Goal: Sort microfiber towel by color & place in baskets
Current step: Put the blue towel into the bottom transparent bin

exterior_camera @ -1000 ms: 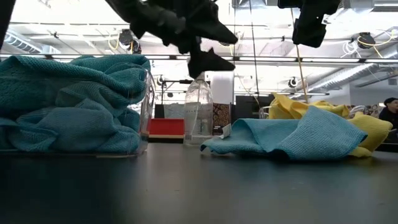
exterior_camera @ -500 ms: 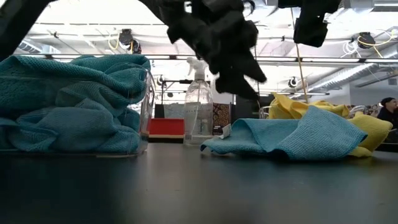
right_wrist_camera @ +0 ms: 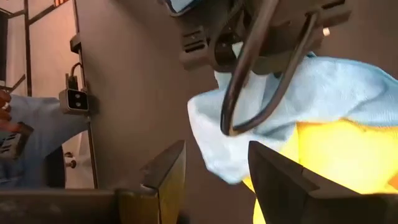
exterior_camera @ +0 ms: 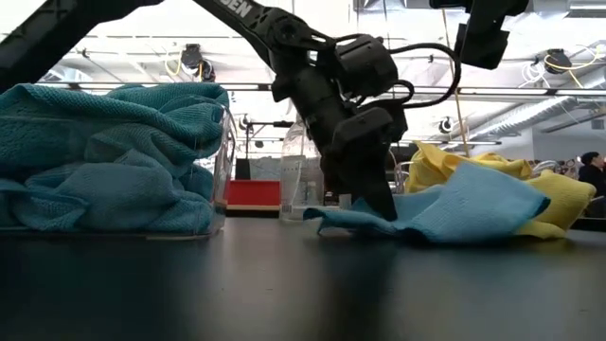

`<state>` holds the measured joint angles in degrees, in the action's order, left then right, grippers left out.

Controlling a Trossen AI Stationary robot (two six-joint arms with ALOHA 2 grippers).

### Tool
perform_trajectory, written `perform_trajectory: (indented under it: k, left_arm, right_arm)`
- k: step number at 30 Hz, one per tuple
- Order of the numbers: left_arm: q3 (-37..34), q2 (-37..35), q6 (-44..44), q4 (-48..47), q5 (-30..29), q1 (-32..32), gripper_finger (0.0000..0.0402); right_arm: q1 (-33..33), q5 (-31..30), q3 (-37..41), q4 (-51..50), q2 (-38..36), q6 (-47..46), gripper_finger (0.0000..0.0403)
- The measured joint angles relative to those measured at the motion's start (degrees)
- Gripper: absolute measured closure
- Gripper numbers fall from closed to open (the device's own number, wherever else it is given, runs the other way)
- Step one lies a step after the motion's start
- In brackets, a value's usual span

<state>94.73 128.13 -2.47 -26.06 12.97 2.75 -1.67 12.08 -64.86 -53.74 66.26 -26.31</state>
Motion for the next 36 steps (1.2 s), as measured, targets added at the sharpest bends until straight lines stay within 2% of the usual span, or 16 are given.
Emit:
perform_trajectory:
  k: [2, 5, 8, 9, 15, 21, 36]
  left_arm:
    - [0.0, 0.0, 0.0, -0.1, 0.0, 0.1, 0.019]
    - [0.0, -0.5, 0.4, -0.2, 1.2, 0.3, 0.027]
    - [0.4, -2.3, 2.6, -0.9, 5.6, 0.3, 0.0363]
    - [0.8, -3.3, 3.1, -0.8, 6.9, 0.3, 0.038]
    - [4.7, -10.4, 6.3, -3.3, 8.6, 1.2, 0.0388]
    - [8.7, -19.0, 9.0, -10.3, 8.4, 3.5, 0.0394]
    - [12.6, -41.9, 7.7, -22.7, 9.5, 3.6, 0.0397]
  right_arm:
    - [0.0, 0.0, 0.0, -0.8, -0.1, 0.1, 0.0236]
    - [0.0, 0.0, 0.0, -2.9, -0.4, 0.4, 0.0236]
    - [0.0, 0.0, 0.0, -4.3, -1.2, 0.6, 0.0236]
    - [0.0, 0.0, 0.0, -4.6, -1.7, 0.6, 0.0236]
    - [0.0, -1.2, 0.0, -4.9, -4.5, 0.6, 0.0236]
    - [0.0, -4.7, 0.0, -4.8, -7.2, 0.3, 0.0236]
    - [0.2, -8.9, 0.0, -4.2, -10.1, 4.4, 0.0236]
